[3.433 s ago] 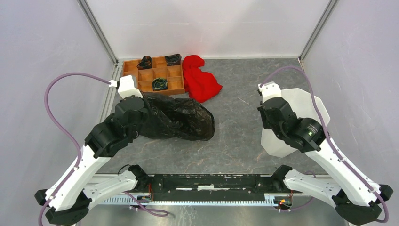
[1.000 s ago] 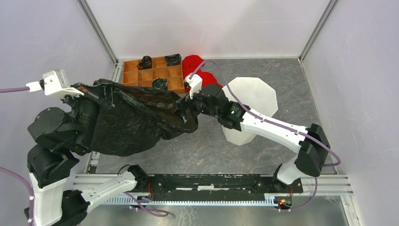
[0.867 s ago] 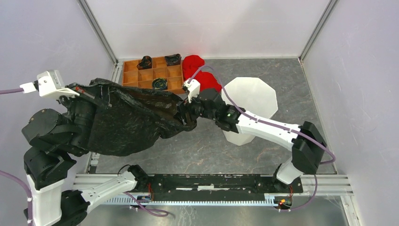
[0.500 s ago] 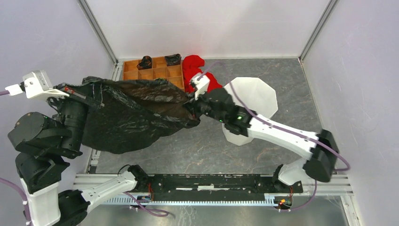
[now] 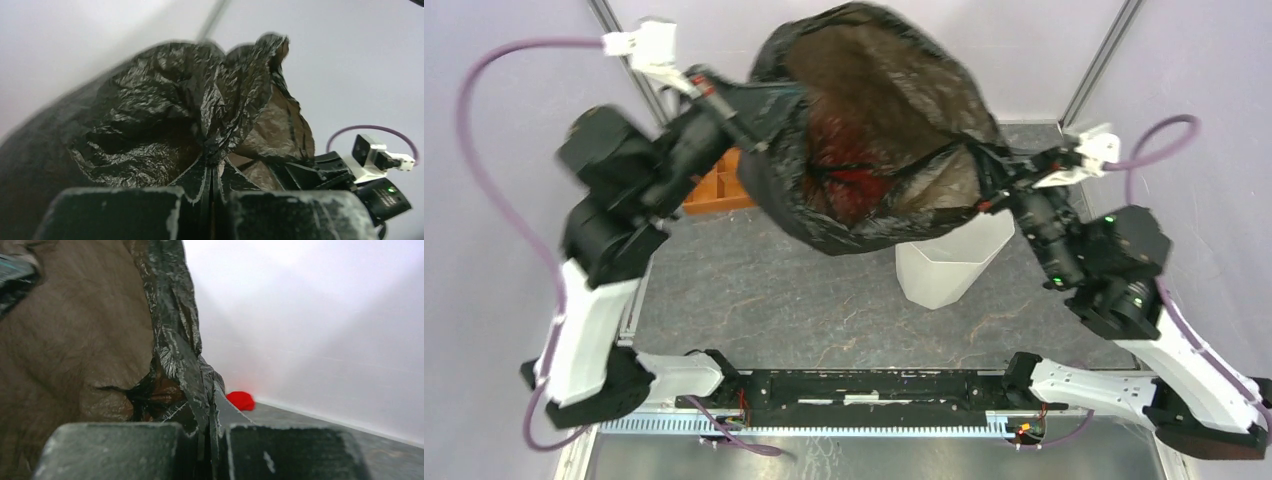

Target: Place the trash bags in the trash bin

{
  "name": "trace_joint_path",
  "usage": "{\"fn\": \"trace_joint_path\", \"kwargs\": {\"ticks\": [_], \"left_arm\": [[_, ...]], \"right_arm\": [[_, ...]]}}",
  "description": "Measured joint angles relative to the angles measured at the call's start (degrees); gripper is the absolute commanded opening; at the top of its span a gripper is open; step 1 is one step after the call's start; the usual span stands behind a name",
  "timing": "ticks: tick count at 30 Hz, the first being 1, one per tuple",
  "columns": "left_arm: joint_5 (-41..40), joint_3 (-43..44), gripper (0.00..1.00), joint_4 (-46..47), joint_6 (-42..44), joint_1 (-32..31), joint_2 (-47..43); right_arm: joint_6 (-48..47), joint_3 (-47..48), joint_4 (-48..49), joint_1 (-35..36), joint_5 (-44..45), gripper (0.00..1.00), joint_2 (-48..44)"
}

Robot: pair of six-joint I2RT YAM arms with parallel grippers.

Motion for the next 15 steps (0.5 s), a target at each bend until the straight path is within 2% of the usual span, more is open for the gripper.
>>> {"fn": "trace_joint_path", "kwargs": {"ticks": [4,9,12,15], "left_arm": [[9.9,2.3,0.02,6.5,-5.8,-2.4,9.7],[11.9,8.8,0.02,7.9,-7.4,-14.1,22.1],[13.2,11.6,0.02,8.5,-7.7,-17.5,26.1],[12.9,11.9,0.02,8.7,-7.9,-17.9,26.9]], "right_arm": [[-4.0,1.3,-2.9,0.0,5.0,0.01,-4.4],[-8.4,4.0,-7.2,0.0,10.5,0.00,-7.2],[-9.9,4.6,-8.8,0.0,12.0,0.00,-9.0],[-11.1,4.5,-9.5,0.0,13.4,0.00,-11.1]]}}
